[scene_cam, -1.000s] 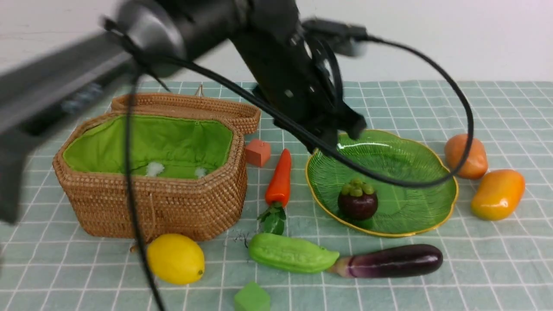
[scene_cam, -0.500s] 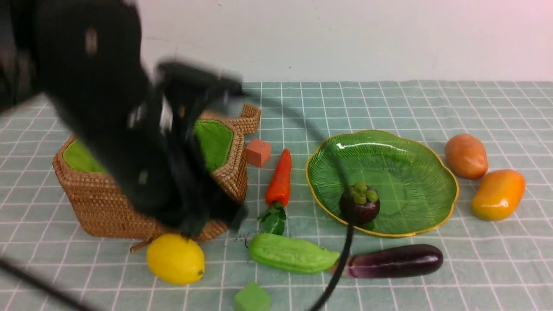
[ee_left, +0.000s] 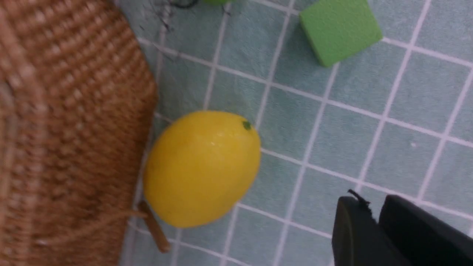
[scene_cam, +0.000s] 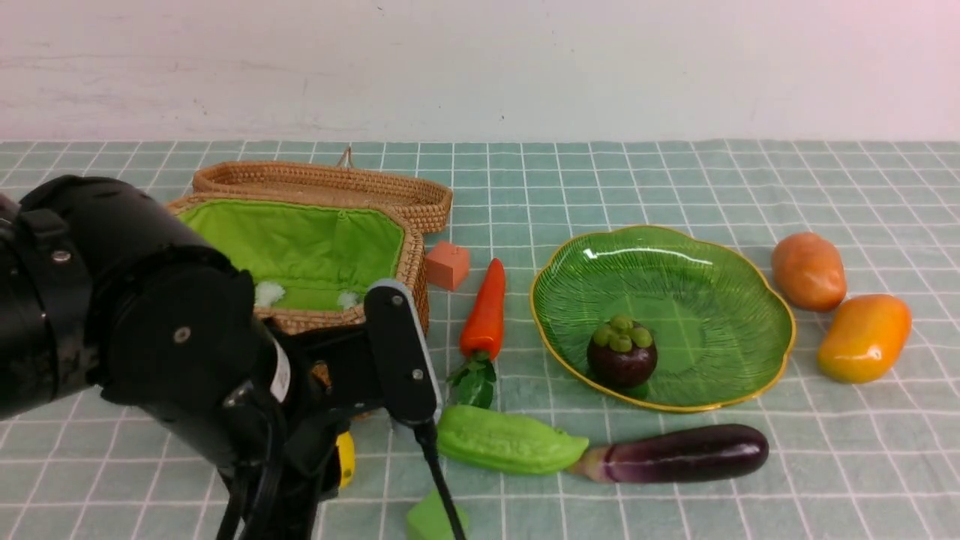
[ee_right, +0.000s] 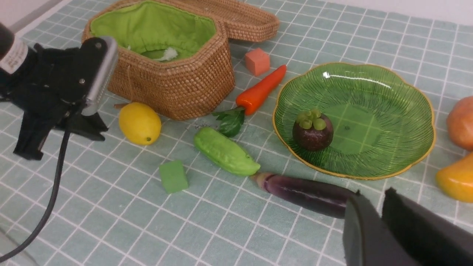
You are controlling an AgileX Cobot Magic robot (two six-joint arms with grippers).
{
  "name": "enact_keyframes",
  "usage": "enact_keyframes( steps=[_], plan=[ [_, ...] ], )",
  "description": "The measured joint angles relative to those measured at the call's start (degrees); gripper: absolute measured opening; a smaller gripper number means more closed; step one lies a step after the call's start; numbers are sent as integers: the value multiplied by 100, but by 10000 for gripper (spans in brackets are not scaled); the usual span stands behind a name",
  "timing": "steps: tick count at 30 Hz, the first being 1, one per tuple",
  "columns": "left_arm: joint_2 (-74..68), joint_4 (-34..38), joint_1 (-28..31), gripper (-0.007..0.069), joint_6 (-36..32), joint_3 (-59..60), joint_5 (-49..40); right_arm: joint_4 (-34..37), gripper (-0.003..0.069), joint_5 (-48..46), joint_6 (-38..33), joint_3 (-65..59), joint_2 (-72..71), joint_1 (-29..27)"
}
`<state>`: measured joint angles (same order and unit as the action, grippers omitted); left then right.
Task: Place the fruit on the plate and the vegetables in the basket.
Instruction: Grab a lemon with your left arm and place it on the plate on the right
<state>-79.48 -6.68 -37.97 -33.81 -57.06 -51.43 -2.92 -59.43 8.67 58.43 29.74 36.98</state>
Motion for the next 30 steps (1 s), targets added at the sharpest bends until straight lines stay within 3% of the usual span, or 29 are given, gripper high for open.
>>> enact_keyframes(
  steps=[2,6,8,11,16,23,30],
  plan=[
    [-62,-233,0,203,-171,0,84,117,87,0,-142,0,0,0],
    [-259,-817,0,493,-305,73,190,411,87,-23,-509,-13,0,0],
    [-324,-1043,0,588,-345,139,297,439,87,-23,-595,-86,0,0],
    [-447,-1367,0,656,-374,190,619,487,87,-30,-673,-244,0,0],
    [-721,-1784,0,654,-378,195,912,571,87,-46,-685,-333,0,0],
    [-1076,-2048,0,591,-317,195,892,683,92,-42,-685,-333,0,0],
    [-518,-1750,0,584,627,201,713,754,98,-47,-685,-333,0,0]
  ],
)
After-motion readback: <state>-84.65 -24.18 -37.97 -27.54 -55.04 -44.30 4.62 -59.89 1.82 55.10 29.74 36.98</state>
